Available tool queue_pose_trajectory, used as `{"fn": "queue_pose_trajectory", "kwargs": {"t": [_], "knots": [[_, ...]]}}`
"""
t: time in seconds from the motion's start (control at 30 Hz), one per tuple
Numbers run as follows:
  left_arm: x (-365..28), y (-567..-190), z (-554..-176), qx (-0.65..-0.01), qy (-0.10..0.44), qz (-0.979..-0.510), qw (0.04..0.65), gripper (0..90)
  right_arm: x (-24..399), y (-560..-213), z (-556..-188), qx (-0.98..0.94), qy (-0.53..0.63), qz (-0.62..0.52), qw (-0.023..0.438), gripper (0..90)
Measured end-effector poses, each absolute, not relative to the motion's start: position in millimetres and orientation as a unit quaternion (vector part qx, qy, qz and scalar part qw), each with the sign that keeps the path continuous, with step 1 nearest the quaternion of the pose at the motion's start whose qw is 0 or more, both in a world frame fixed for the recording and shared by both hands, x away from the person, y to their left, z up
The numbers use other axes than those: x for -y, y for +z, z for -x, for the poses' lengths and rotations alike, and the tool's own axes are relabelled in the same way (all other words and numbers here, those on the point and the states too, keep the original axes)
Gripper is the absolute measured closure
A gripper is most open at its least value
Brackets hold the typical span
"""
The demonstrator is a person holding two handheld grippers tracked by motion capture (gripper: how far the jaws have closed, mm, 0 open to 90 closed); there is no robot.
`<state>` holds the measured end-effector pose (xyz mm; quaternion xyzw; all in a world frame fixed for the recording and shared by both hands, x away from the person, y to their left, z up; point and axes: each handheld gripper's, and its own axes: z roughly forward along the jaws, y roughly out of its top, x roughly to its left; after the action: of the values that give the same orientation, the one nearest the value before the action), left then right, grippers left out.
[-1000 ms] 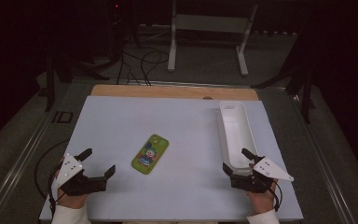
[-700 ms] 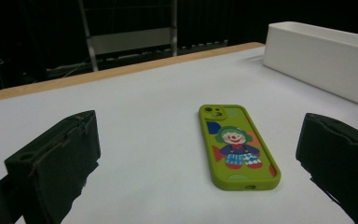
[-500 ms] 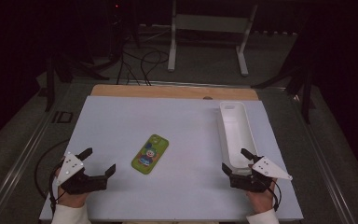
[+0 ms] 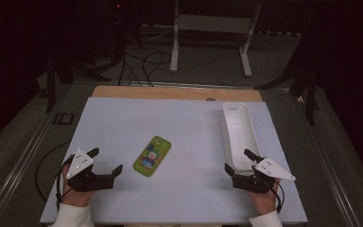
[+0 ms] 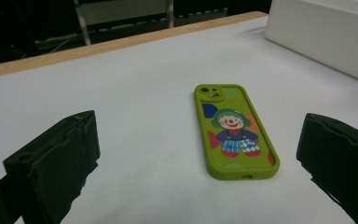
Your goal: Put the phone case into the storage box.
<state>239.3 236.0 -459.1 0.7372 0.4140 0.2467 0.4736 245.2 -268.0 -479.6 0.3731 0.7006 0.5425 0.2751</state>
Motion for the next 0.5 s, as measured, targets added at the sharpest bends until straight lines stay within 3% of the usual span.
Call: {"fn": "queue_pose_trajectory", "kwargs": {"t": [0.5], "knots": [[-212,-446,-263,-0.418,0.235,-0.771,0.419,0.0,268,-481,-244,-0.698,0.538,-0.38,0.281,8.2]]}}
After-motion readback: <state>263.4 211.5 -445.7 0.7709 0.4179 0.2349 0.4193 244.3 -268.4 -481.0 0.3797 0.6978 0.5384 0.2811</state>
